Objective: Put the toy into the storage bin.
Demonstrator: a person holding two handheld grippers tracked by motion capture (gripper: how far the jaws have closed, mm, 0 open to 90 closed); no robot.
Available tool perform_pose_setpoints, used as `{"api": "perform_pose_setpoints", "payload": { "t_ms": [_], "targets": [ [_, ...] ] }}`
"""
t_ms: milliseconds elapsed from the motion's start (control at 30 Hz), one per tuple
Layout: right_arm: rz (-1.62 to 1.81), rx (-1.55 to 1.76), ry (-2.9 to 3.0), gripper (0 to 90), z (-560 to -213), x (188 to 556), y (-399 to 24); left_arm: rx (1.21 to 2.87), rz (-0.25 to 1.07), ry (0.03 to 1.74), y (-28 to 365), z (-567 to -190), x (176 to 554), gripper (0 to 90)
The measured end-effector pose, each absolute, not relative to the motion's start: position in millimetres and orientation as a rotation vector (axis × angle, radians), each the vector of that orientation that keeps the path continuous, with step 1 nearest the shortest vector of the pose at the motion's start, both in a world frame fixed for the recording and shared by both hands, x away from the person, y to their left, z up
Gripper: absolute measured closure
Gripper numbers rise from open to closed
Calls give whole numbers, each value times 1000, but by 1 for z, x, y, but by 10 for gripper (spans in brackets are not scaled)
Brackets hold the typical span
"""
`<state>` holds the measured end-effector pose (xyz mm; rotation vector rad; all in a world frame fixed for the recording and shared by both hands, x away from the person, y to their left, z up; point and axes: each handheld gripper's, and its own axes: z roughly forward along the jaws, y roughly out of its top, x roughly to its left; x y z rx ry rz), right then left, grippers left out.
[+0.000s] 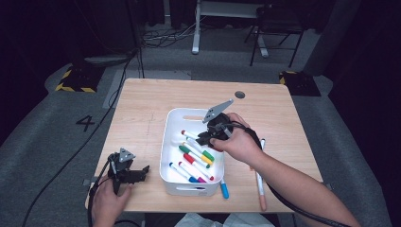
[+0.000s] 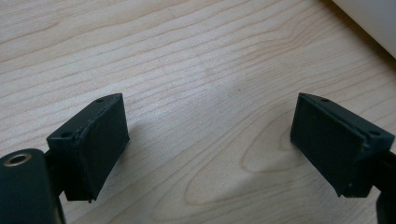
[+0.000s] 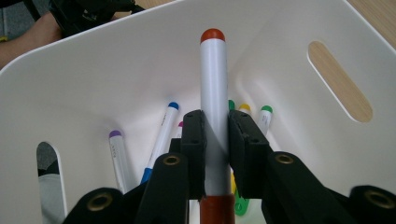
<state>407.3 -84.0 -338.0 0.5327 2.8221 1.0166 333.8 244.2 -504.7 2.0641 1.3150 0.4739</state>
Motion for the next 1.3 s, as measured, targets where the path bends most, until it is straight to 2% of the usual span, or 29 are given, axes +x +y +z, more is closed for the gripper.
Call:
{"api": "perform_pose_setpoints", "payload": {
  "t_ms": [1067, 1133, 1167, 1300],
  "targets": [
    [828, 447, 2923, 760, -377, 410, -67, 2064, 473, 1315, 244, -505, 334, 116],
    [805, 452, 2951, 617, -380, 409, -66, 2064, 476, 1314, 244, -505, 334, 116],
    [850, 450, 2914, 504, -379, 407, -66, 2062, 475, 1313, 244, -505, 334, 116],
    [887, 492, 2917, 465, -373, 402, -68, 2064, 476, 1314, 244, -505, 334, 117]
  ]
}}
